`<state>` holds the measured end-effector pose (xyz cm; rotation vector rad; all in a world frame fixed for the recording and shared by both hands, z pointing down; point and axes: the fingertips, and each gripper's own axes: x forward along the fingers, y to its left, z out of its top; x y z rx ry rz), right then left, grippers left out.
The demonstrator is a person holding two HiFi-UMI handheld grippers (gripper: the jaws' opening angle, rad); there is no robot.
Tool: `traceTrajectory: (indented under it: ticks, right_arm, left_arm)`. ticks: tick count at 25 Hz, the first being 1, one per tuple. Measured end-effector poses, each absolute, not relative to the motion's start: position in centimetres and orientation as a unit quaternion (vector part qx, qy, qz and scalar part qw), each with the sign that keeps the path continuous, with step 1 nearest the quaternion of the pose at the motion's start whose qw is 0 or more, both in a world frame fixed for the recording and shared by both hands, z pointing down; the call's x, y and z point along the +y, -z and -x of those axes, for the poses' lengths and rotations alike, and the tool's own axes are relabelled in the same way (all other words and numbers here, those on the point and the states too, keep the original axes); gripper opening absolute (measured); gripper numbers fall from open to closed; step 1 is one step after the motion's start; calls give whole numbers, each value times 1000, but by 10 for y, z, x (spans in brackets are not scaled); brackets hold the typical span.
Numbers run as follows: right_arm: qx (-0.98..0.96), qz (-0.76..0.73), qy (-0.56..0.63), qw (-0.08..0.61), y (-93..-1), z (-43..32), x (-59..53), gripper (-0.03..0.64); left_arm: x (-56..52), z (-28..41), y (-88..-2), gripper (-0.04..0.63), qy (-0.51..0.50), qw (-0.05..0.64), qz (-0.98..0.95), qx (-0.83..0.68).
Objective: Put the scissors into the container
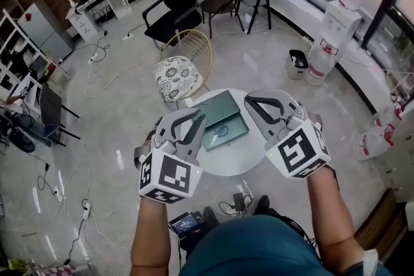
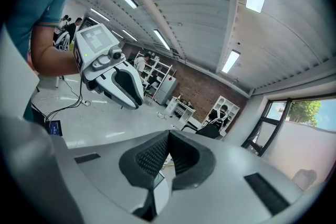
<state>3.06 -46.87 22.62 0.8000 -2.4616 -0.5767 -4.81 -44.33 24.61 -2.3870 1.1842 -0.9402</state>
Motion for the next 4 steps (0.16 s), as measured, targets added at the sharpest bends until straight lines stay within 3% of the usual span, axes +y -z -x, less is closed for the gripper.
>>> traceTrajectory:
  ticks: [4]
  right_arm:
    - [-901,-295,210,239,-217,-30,-461,37]
  left_arm:
    - [-435,48,-241,60,332,156,833,414]
